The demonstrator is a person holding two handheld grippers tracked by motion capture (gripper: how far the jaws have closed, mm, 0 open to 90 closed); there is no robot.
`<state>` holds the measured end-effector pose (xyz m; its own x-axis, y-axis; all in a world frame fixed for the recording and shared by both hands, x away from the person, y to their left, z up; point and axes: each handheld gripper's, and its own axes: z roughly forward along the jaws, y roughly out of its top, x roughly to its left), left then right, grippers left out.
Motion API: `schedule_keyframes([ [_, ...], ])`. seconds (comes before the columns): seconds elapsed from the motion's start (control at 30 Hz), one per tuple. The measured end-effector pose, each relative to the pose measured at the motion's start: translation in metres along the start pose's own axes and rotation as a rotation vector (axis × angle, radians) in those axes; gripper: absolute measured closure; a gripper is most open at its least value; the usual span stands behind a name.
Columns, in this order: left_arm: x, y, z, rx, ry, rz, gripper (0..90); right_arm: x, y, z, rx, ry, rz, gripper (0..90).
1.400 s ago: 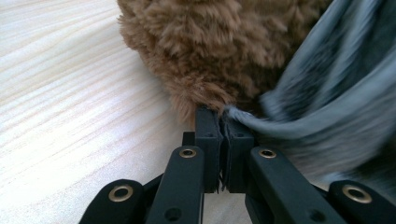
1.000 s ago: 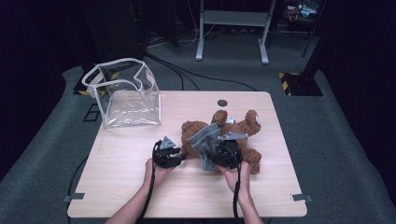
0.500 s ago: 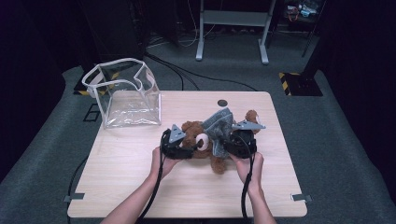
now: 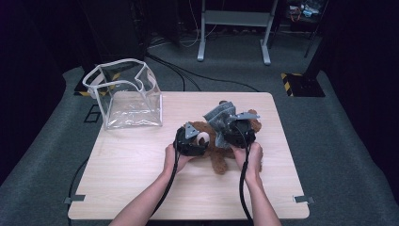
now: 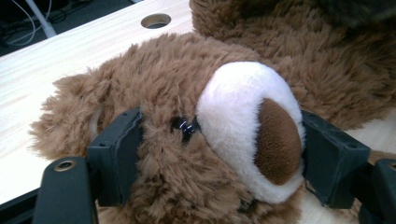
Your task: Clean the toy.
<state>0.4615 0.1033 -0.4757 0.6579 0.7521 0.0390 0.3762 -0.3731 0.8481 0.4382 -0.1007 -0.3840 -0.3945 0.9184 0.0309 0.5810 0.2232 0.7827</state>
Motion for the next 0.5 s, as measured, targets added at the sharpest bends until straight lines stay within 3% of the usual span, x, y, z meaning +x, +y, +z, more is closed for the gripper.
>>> schedule_keyframes([
  [0.13,-0.002,-0.003,-0.001,0.000,-0.008,0.007,24.2,-0.001,0.010,0.007,0.006,0.022,-0.004,69.7],
  [0.17,-0.003,-0.004,0.000,-0.011,-0.008,0.001,24.5,0.001,0.013,0.010,0.020,0.053,-0.018,69.7],
  [0.23,-0.004,-0.005,-0.001,-0.012,0.001,0.019,24.7,0.009,0.017,0.021,0.067,0.069,-0.057,69.9],
  [0.33,-0.004,-0.006,-0.002,-0.008,0.004,0.028,24.9,0.015,0.020,0.041,0.126,0.061,-0.092,70.2],
  [0.5,-0.004,-0.008,-0.002,-0.014,0.000,0.026,25.4,0.011,0.028,0.064,0.179,0.020,-0.086,70.9],
])
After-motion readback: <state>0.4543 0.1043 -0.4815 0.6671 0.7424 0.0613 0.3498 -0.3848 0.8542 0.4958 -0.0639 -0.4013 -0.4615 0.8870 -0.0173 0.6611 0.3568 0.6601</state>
